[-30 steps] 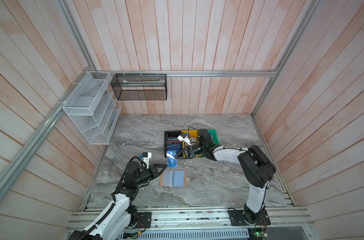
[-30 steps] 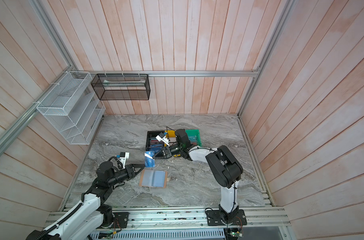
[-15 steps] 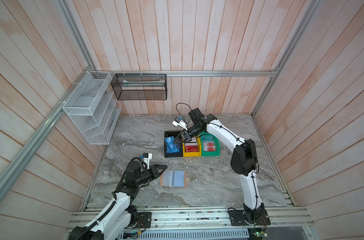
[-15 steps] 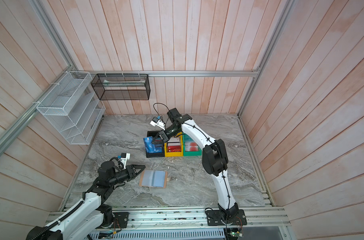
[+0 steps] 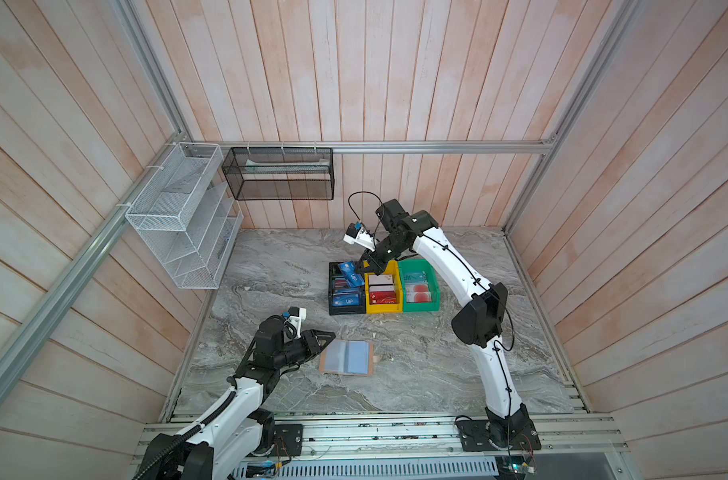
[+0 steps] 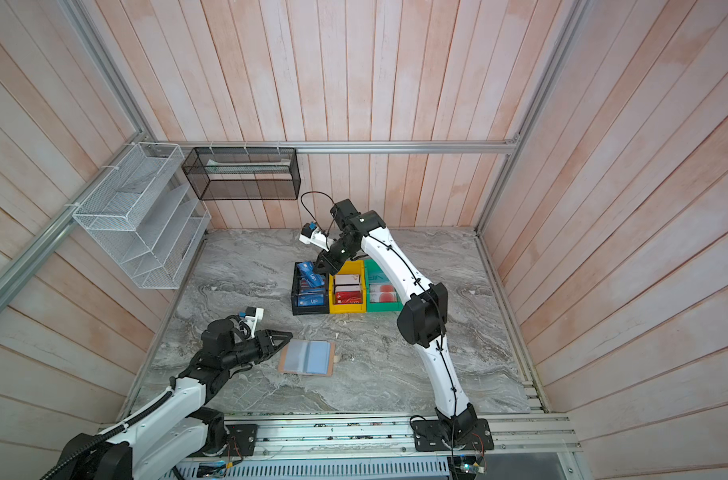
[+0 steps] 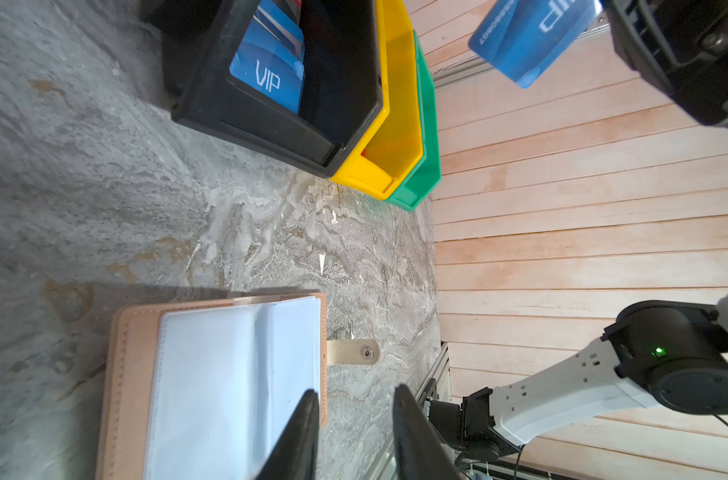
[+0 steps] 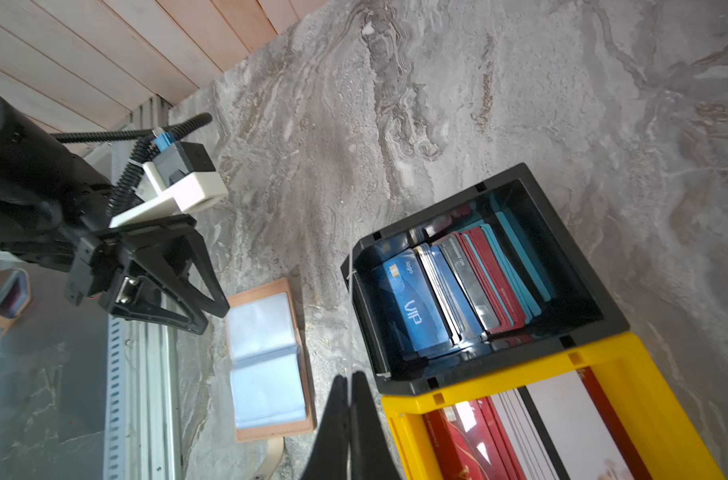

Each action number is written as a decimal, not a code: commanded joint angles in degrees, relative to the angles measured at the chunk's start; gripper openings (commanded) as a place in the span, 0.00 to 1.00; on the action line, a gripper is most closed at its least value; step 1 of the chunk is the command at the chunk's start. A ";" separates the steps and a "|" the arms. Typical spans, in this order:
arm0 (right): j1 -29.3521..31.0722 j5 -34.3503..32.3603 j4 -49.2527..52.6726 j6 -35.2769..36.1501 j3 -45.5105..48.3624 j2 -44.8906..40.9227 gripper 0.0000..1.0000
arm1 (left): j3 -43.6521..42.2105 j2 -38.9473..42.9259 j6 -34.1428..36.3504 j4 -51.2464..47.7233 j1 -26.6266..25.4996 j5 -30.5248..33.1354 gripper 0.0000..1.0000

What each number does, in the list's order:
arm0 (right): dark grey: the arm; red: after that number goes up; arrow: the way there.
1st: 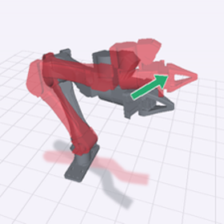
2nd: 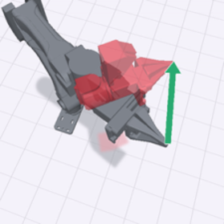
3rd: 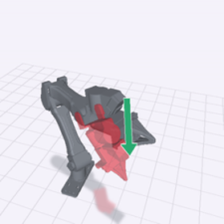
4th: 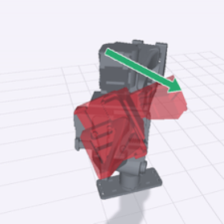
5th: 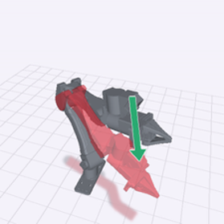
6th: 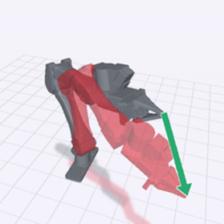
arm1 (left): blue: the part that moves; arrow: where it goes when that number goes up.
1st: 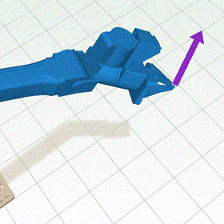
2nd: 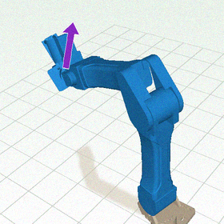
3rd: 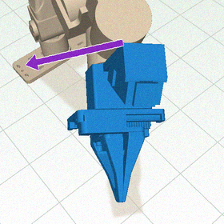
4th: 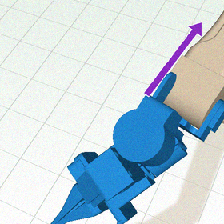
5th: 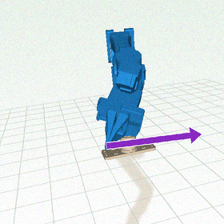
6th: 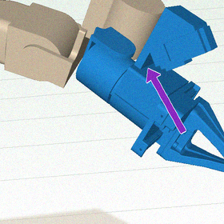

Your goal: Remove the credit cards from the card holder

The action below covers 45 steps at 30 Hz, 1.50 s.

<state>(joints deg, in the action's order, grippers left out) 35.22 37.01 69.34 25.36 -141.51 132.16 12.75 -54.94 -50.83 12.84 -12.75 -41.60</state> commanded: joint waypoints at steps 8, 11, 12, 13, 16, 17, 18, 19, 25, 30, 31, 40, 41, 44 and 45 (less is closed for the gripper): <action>8.50 -19.13 0.44 13.30 4.95 -3.23 0.00 | 1.14 -1.66 1.70 0.47 0.36 -1.20 0.33; 10.37 -22.92 0.31 14.16 5.87 -1.94 0.00 | 0.80 -1.38 1.78 0.26 0.36 -1.37 0.33; 10.84 -23.93 0.11 14.33 6.34 -1.61 0.00 | 0.67 -1.36 1.79 0.30 0.36 -1.37 0.33; 11.19 -25.36 -0.21 14.43 6.95 -1.19 0.00 | 0.63 -1.23 1.79 0.18 0.37 -1.37 0.33; 11.74 -28.80 -0.83 14.81 8.72 -0.10 0.00 | 0.66 -1.06 2.13 -0.30 0.36 -1.31 0.33; 11.77 -29.67 -1.02 14.80 9.23 0.17 0.00 | 0.62 -1.07 2.22 -0.40 0.36 -1.29 0.33; 11.80 -30.40 -1.26 14.80 9.68 0.31 0.00 | 0.63 -1.15 2.31 -0.37 0.36 -1.21 0.33; 11.88 -31.11 -1.54 14.80 10.23 0.38 0.00 | 0.68 -1.22 2.35 -0.38 0.36 -1.13 0.33; 12.13 -34.02 -4.13 15.13 12.40 0.73 0.00 | 1.09 -2.67 2.74 0.25 0.36 -1.11 0.33; 12.41 -36.46 -4.74 15.20 12.58 1.99 0.00 | 1.15 -3.85 2.82 1.02 0.44 -1.29 0.33; 12.50 -36.66 -4.74 15.24 12.49 2.14 0.00 | 1.16 -3.99 2.84 1.02 0.44 -1.29 0.33; 13.33 -37.01 -5.81 15.77 12.40 2.78 0.00 | 1.49 -4.73 3.26 1.20 0.49 -1.37 0.33; 13.38 -37.10 -5.73 15.88 12.40 2.98 0.00 | 1.41 -4.74 3.24 1.14 0.45 -1.37 0.33; 13.47 -37.36 -5.88 16.07 12.42 3.53 0.00 | 1.12 -4.49 3.19 1.09 0.46 -1.30 0.33; 13.54 -37.43 -5.88 16.12 12.40 3.72 0.00 | 1.13 -4.39 3.19 1.05 0.49 -1.29 0.33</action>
<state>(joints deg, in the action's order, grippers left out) 48.73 1.76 62.48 40.73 -129.45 134.10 12.86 -59.53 -49.06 12.86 -12.64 -41.98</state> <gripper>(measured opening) 0.047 0.331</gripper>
